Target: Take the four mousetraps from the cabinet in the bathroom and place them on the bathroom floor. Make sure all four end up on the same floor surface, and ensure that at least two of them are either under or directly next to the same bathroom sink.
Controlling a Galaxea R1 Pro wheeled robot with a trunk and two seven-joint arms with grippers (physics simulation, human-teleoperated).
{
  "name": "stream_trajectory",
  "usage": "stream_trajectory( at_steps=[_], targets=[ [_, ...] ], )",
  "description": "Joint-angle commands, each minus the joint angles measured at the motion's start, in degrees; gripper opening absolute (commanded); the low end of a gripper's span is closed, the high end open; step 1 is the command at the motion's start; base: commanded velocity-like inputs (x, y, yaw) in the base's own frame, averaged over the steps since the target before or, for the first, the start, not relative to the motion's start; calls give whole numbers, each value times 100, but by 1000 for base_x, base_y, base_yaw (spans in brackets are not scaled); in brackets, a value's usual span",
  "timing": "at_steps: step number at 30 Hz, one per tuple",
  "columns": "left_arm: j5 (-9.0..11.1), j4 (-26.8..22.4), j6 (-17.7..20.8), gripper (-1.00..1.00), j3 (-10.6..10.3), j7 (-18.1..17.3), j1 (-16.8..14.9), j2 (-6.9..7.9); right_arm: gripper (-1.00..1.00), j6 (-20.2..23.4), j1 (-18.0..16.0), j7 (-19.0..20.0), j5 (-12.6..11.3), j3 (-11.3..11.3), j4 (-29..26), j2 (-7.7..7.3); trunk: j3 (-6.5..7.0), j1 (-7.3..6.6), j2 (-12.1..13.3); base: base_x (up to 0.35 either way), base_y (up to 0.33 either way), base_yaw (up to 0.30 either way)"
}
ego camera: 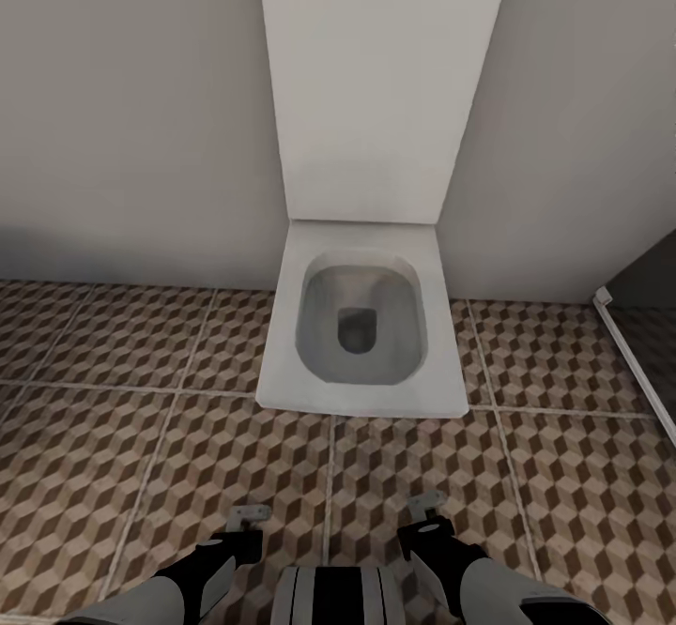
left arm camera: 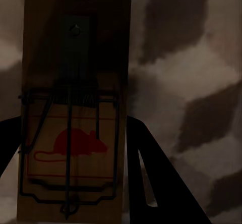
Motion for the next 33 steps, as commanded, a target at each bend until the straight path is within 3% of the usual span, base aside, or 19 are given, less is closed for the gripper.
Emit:
stream_trajectory(
  at_steps=[1,17,33],
  targets=[
    [38,-7,18,-100,-50,24,0,0,-100,42,0,-13,49,-16,-10,2,-3,-1,-1,6,-5,0],
    [38,-7,18,-100,-50,25,0,0,-100,50,0,-5,49,-18,-10,2,-3,-1,-1,1,-1,-1],
    [40,-7,18,-100,-50,24,0,9,-100,41,0,-5,40,-25,-10,-2,-3,-1,-1,0,0,-84]
  ],
)
